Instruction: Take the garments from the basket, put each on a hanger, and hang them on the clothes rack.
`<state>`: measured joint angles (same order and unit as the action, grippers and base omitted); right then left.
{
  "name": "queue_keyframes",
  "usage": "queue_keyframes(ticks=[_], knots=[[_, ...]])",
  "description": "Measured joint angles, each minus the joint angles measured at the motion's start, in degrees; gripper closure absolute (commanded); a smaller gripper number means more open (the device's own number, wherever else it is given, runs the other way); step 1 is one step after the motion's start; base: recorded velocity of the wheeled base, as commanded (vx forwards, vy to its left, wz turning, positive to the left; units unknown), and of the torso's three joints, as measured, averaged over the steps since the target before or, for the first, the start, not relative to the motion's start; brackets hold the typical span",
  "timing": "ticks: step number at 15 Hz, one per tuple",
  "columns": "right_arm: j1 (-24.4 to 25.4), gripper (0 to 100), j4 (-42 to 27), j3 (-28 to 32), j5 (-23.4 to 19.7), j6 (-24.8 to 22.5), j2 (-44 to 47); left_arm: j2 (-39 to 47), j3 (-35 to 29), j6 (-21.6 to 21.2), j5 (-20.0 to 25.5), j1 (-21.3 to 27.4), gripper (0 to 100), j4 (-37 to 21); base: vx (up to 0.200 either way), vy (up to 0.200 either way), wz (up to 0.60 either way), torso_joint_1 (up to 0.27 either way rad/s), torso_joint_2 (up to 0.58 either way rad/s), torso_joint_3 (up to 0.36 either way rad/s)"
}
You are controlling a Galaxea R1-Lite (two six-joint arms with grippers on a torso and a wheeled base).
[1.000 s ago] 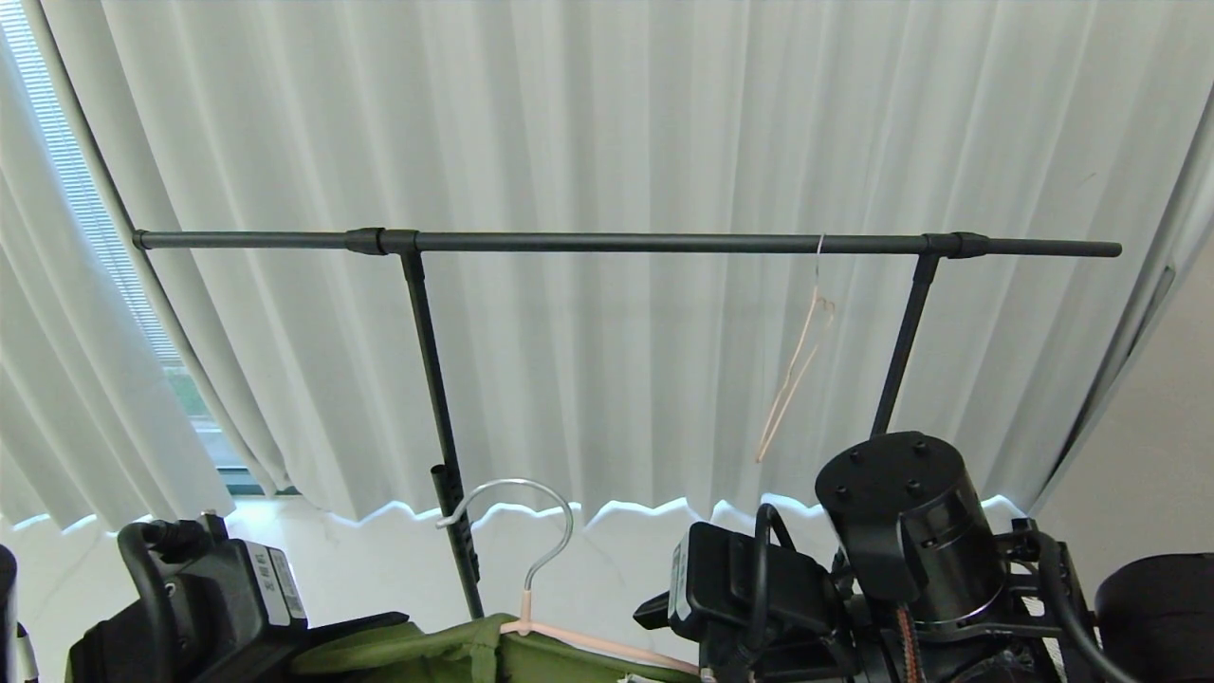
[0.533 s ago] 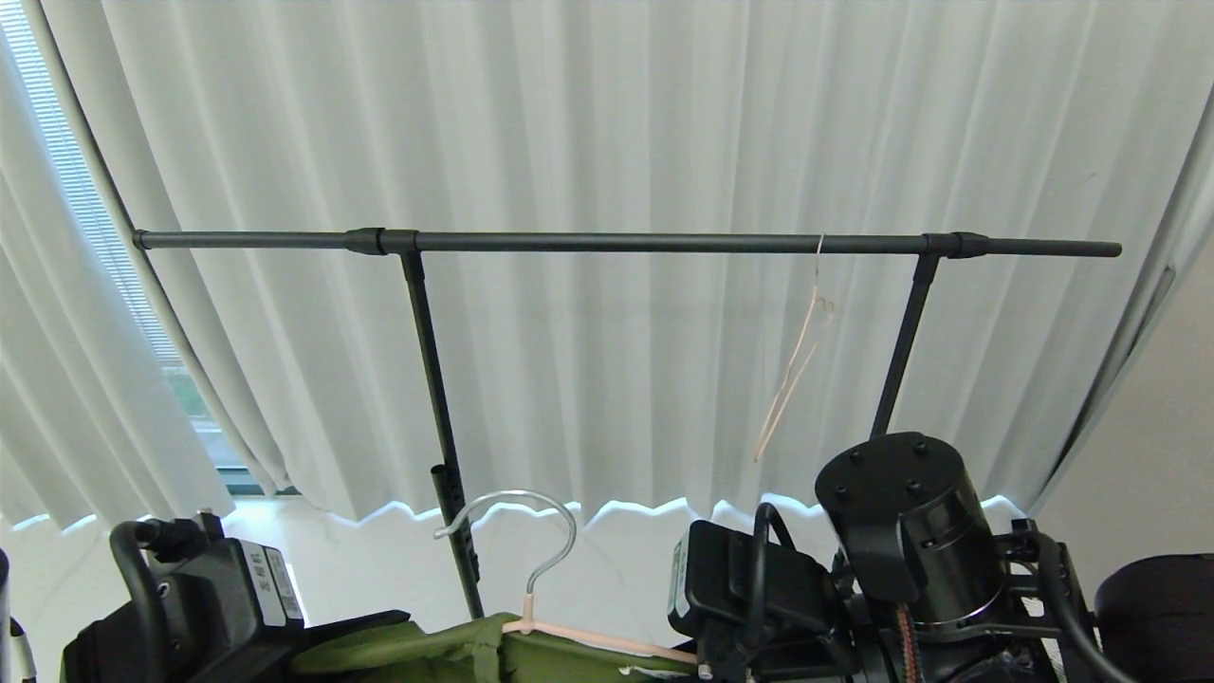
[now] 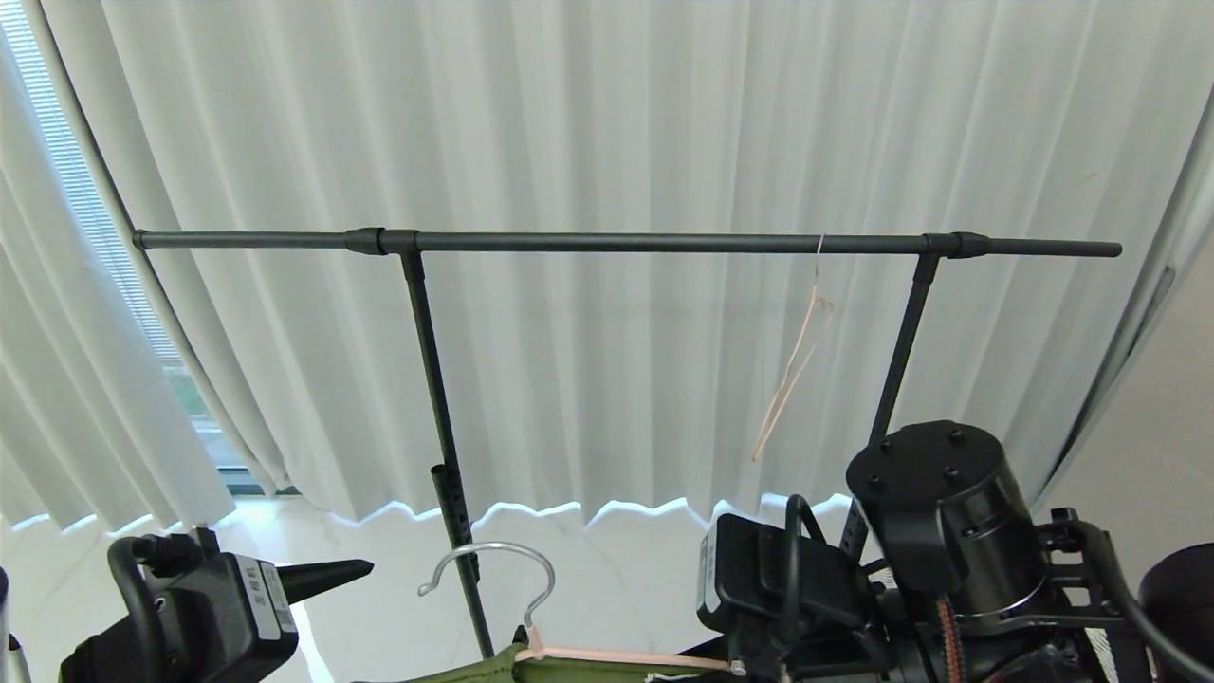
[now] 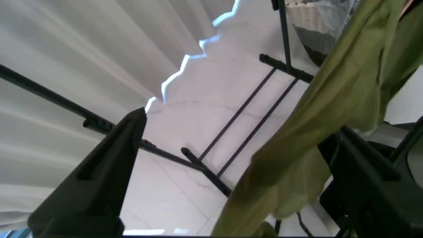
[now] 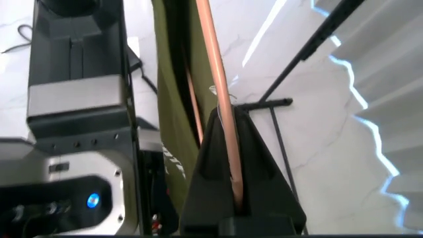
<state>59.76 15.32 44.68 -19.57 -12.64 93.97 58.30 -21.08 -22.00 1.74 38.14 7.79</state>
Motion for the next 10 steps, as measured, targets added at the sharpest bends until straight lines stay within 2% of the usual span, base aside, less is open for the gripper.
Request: queue_keyframes(ticks=[5, 10], knots=[[-6.1, 100, -3.8, -0.3, 0.0, -4.4, -4.5, -1.5, 2.0, 0.2, 0.1, -0.1, 0, -0.1, 0.000, 0.000, 0.00, 0.000, 0.00, 0.000], [-10.5, 100, -5.4, -0.4, -0.2, -4.9, -9.5, -1.9, 6.0, 0.1, 0.1, -3.4, 0, -0.1, 0.000, 0.000, 0.00, 0.000, 0.00, 0.000]])
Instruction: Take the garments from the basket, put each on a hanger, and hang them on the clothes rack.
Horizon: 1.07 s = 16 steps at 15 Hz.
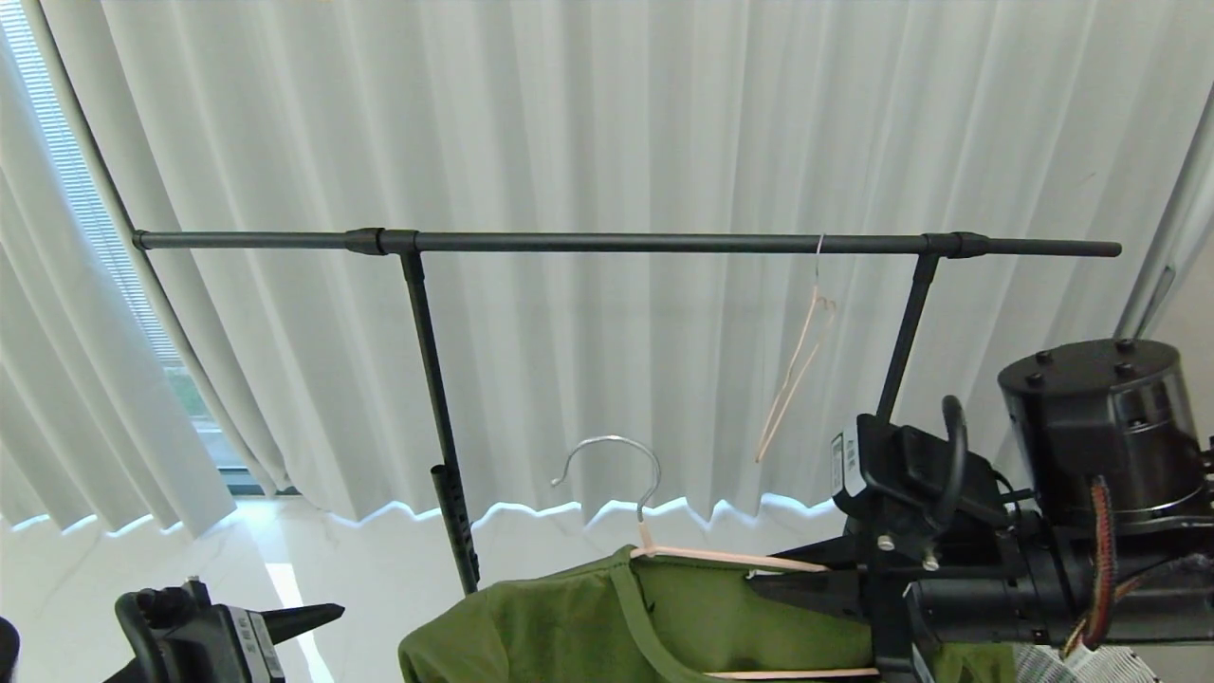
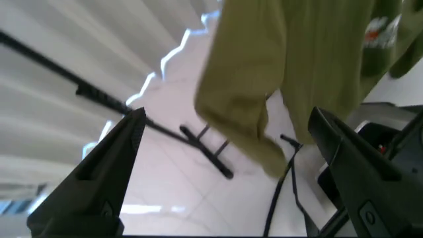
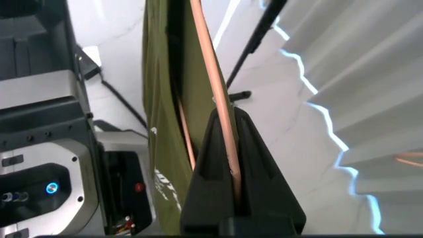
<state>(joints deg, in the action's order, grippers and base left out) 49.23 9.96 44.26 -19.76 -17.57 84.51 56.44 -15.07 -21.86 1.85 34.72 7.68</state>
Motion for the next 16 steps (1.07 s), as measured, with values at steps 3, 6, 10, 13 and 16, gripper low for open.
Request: queue_keyframes(ticks=[3, 6, 10, 13, 16], knots=[[-0.4, 100, -1.2, 0.0, -0.4, -0.4, -2.8, 1.7, 1.1, 0.0, 0.0, -4.0, 0, 0.0, 0.000, 0.000, 0.00, 0.000, 0.00, 0.000], [-0.5, 100, -2.2, 0.0, -3.4, -1.6, -5.7, 5.8, 0.2, 0.0, 0.0, -8.9, 0, 0.0, 0.000, 0.000, 0.00, 0.000, 0.00, 0.000], [-0.3, 100, -2.1, 0.1, -4.4, -1.8, -7.7, 10.5, -1.0, 0.1, 0.3, -10.2, 0, 3.4, 0.000, 0.000, 0.00, 0.000, 0.00, 0.000], [-0.3, 100, -2.2, 0.0, -4.4, -1.8, -8.3, 11.8, -0.7, 0.1, 0.4, -10.5, 100, 3.8, 0.000, 0.000, 0.00, 0.000, 0.00, 0.000], [-1.4, 100, -2.3, -0.1, -4.2, -1.8, -8.7, 11.9, 0.0, 0.1, 0.1, -13.1, 100, 3.8, 0.000, 0.000, 0.00, 0.000, 0.00, 0.000]])
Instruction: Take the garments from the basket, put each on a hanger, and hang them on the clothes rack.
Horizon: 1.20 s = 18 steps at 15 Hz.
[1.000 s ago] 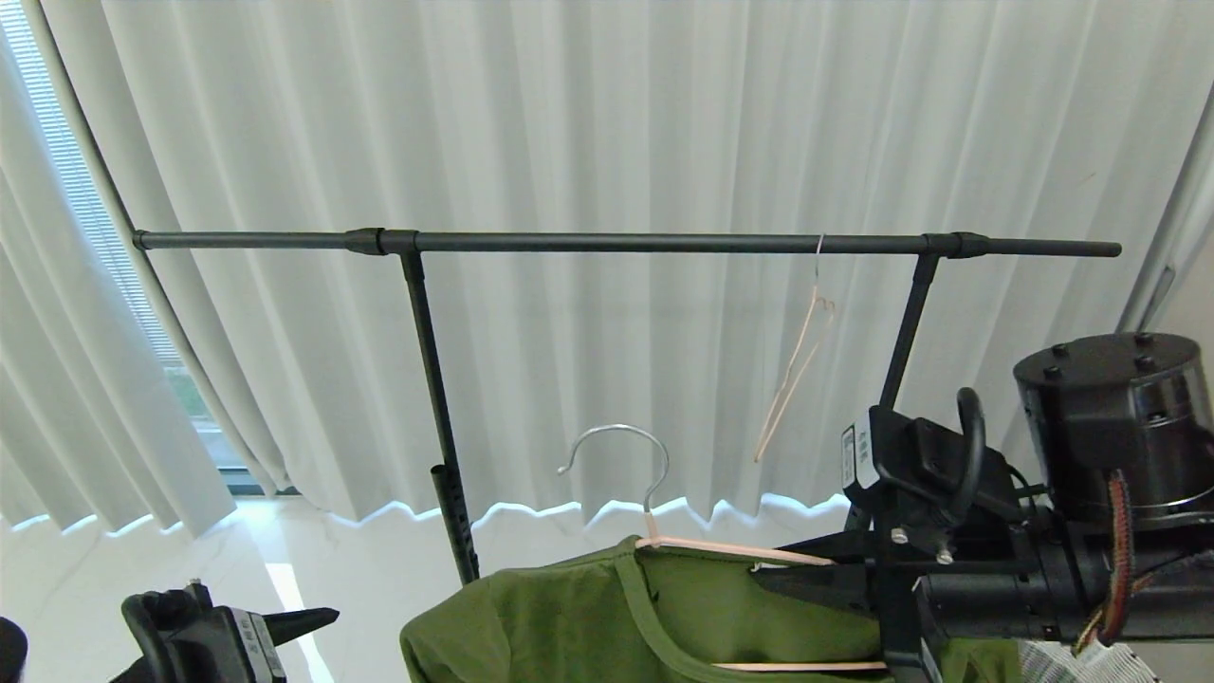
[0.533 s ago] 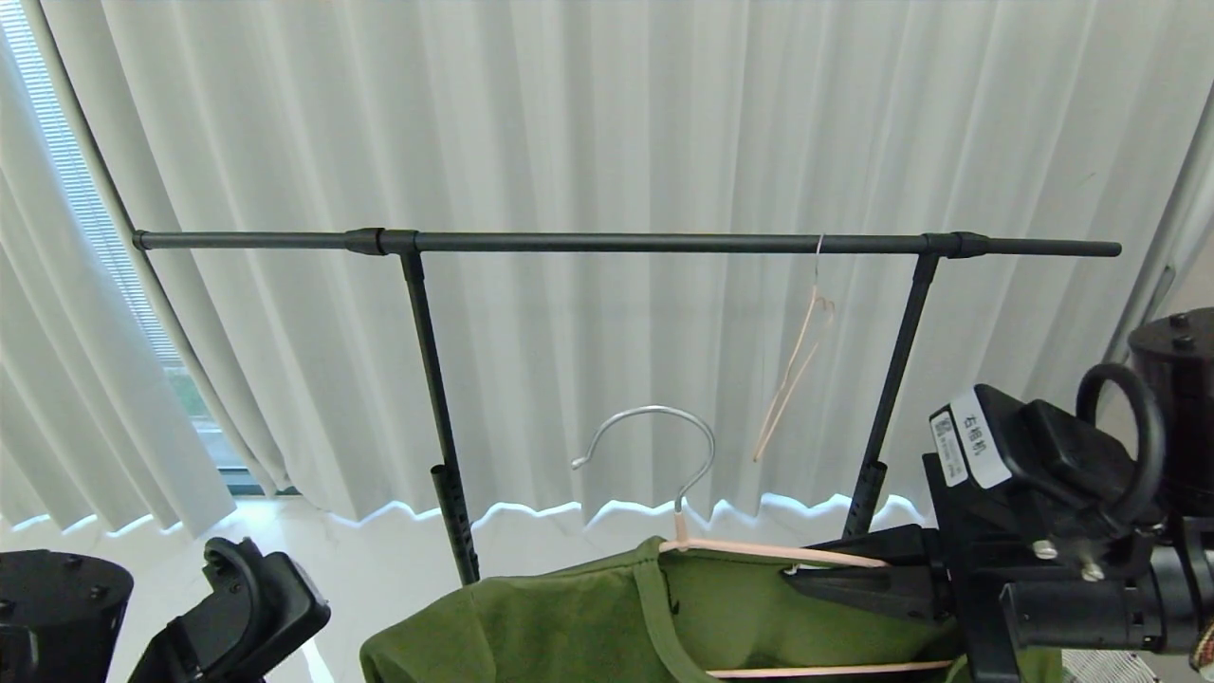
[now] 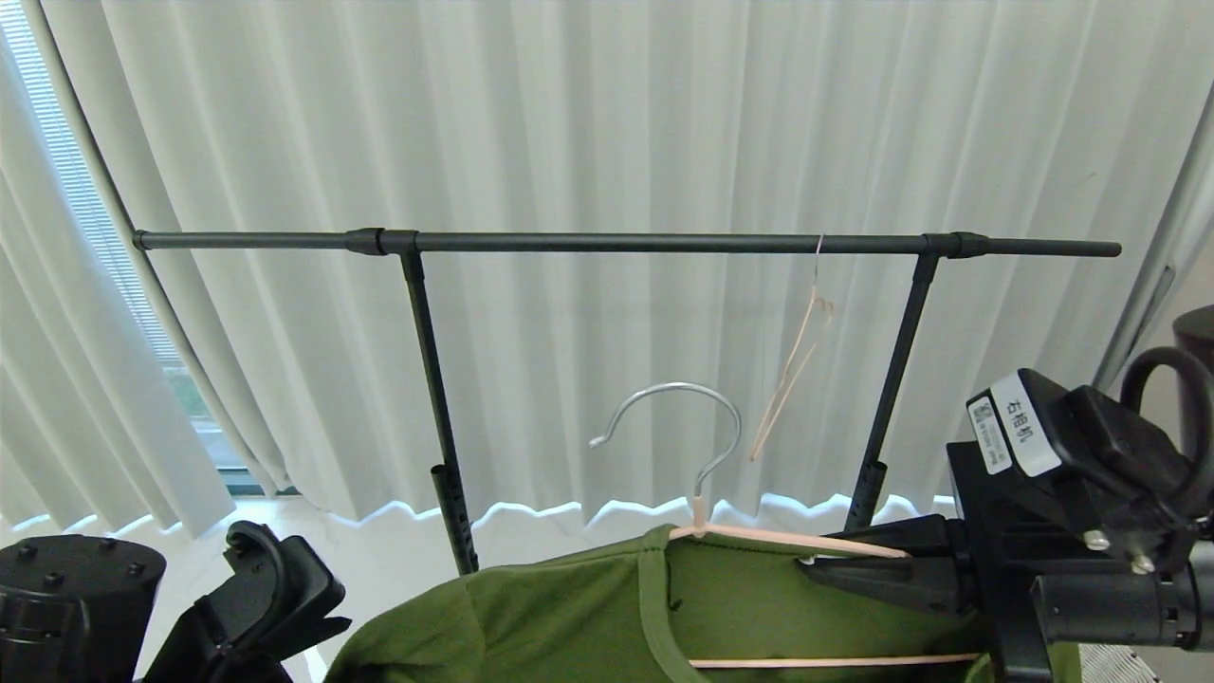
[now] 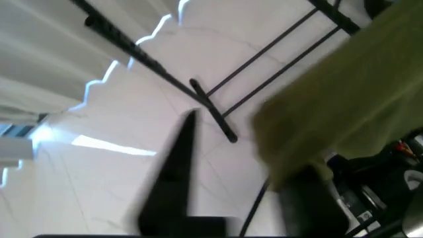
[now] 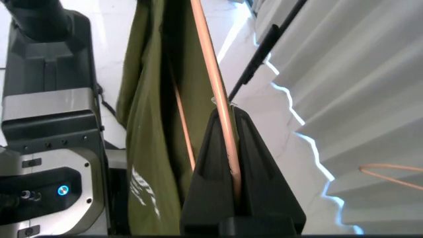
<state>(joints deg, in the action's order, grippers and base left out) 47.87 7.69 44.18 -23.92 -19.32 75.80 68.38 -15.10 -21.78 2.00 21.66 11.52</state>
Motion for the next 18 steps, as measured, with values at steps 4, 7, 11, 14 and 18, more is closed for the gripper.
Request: queue_keyframes(ticks=[4, 7, 11, 14, 18], knots=[[-1.6, 100, 0.0, 0.0, 0.0, 0.0, -0.2, 0.0, 0.2, -0.5, -0.1, -7.4, 100, 0.1, 0.000, 0.000, 0.00, 0.000, 0.00, 0.000], [-1.8, 100, 0.1, 0.0, 0.1, 0.1, -0.3, -0.4, 0.2, -0.6, -0.1, -8.0, 100, 0.0, 0.000, 0.000, 0.00, 0.000, 0.00, 0.000], [-3.5, 100, 0.1, 0.1, 0.3, 0.6, -0.2, -1.6, 0.0, 0.0, 0.1, -7.4, 0, 0.0, 0.000, 0.000, 0.00, 0.000, 0.00, 0.000], [-6.5, 100, 0.0, 0.2, 4.7, 6.3, 0.0, -3.5, -0.1, 0.0, 0.1, -7.3, 0, 0.5, 0.000, 0.000, 0.00, 0.000, 0.00, 0.000], [-9.7, 100, 0.5, 0.5, 9.3, 12.6, 1.1, -4.7, -0.3, 0.1, 0.0, -7.4, 0, 6.7, 0.000, 0.000, 0.00, 0.000, 0.00, 0.000]])
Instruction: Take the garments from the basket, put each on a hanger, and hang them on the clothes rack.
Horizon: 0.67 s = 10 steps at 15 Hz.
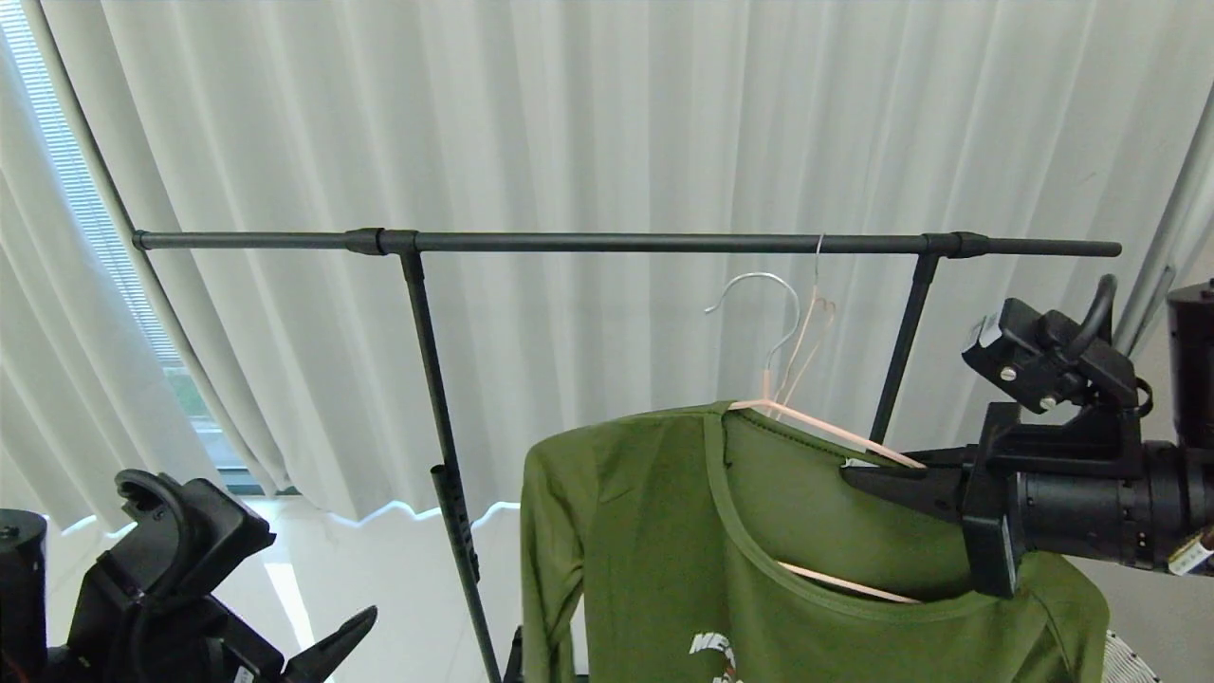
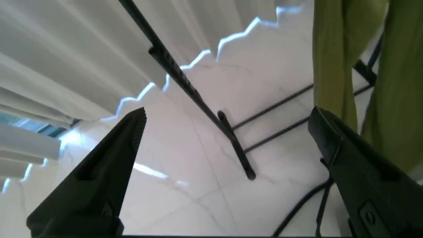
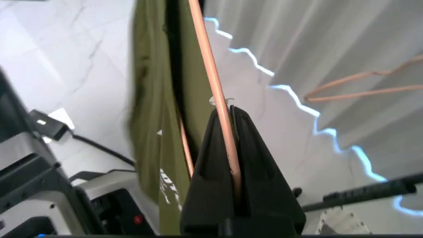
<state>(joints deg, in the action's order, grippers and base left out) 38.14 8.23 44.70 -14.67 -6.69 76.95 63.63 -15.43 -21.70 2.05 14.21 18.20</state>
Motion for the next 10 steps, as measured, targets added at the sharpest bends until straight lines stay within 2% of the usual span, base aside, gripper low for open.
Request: queue_keyframes(ticks=[3, 5, 7, 10], knots=[[-2.5, 100, -0.1, 1.2, 0.8, 0.1, 1.2, 0.0, -1.3, -0.1, 0.0, 0.1, 0, 1.2, 0.000, 0.000, 0.00, 0.000, 0.00, 0.000], [-3.9, 100, -0.3, 4.0, 5.5, 0.8, 3.6, 0.0, -3.2, -0.1, -0.4, 0.1, 0, 1.3, 0.000, 0.000, 0.00, 0.000, 0.00, 0.000], [-4.3, 100, -0.1, 8.1, 10.9, 4.0, 7.1, 0.0, -4.0, -0.2, -1.1, 0.1, 0, 1.3, 0.000, 0.000, 0.00, 0.000, 0.00, 0.000], [-4.4, 100, 0.9, 14.9, 13.4, 6.8, 12.5, -0.1, -4.3, -0.3, -2.7, 0.1, 0, 1.3, 0.000, 0.000, 0.00, 0.000, 0.00, 0.000]])
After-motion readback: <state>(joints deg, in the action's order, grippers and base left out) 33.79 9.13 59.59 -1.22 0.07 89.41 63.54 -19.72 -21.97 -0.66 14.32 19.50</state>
